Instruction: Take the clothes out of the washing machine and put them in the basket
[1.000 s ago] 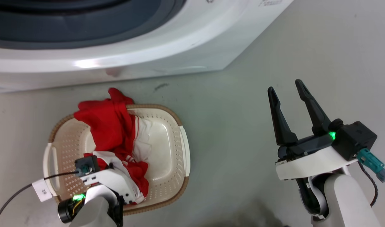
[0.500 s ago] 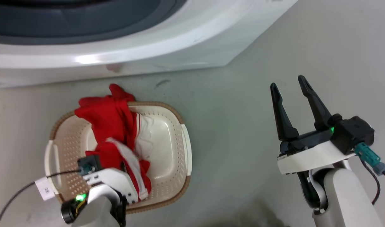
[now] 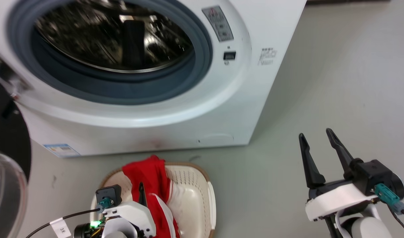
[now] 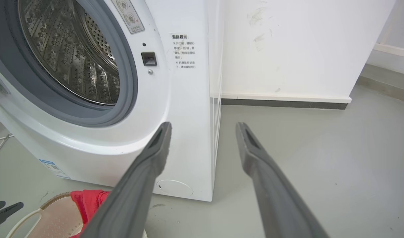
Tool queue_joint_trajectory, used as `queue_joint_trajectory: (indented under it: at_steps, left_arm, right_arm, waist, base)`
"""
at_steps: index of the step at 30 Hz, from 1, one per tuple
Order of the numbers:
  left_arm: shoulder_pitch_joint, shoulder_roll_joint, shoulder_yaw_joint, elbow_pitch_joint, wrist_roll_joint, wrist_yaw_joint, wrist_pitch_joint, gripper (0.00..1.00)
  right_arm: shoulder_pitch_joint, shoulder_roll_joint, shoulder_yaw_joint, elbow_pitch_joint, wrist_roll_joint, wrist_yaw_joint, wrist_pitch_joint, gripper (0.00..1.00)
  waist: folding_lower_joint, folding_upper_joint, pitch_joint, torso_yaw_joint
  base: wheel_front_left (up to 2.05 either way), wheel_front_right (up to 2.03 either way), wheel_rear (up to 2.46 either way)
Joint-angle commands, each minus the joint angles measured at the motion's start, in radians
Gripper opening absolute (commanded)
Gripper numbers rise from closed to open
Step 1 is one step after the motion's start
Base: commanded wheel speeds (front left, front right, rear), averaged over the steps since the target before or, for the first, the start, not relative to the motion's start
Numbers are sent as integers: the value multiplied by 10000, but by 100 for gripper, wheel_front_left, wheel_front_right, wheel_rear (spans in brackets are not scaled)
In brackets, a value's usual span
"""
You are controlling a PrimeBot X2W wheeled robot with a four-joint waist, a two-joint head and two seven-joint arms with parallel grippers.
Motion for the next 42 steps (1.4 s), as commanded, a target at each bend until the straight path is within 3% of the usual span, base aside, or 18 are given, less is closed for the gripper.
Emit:
queue_joint_trajectory:
  at_steps: [1, 11, 18, 24, 42]
  left_arm:
    - [229, -5, 63, -372, 121, 29, -24, 100]
    - [1244, -15, 184, -4589, 1375, -8, -23, 100]
    - [2009, 209, 30, -6614, 2202, -157, -23, 100]
    - [2706, 503, 4, -7147, 2455, -161, -23, 100]
    - [3115, 578, -26, -7238, 2234, -48, -22, 100]
  right_arm:
    - [171, -3, -67, -122, -60, -3, 48, 100]
    - [907, -3, -505, -746, -251, -5, 222, 100]
    - [1251, -3, -599, -848, -337, -3, 256, 100]
    - [1548, -3, -562, -925, -305, -5, 277, 100]
    - [1697, -3, -447, -953, -220, -5, 302, 100]
  waist:
    - [2, 0, -760, 330]
    - [2, 0, -1672, 604]
    - [2, 0, -2211, 643]
    - [2, 0, -2417, 619]
    - [2, 0, -2531, 653]
  base:
    - [0, 0, 0]
    - [0, 0, 0]
    - [0, 0, 0]
    - [0, 0, 0]
    - [0, 0, 0]
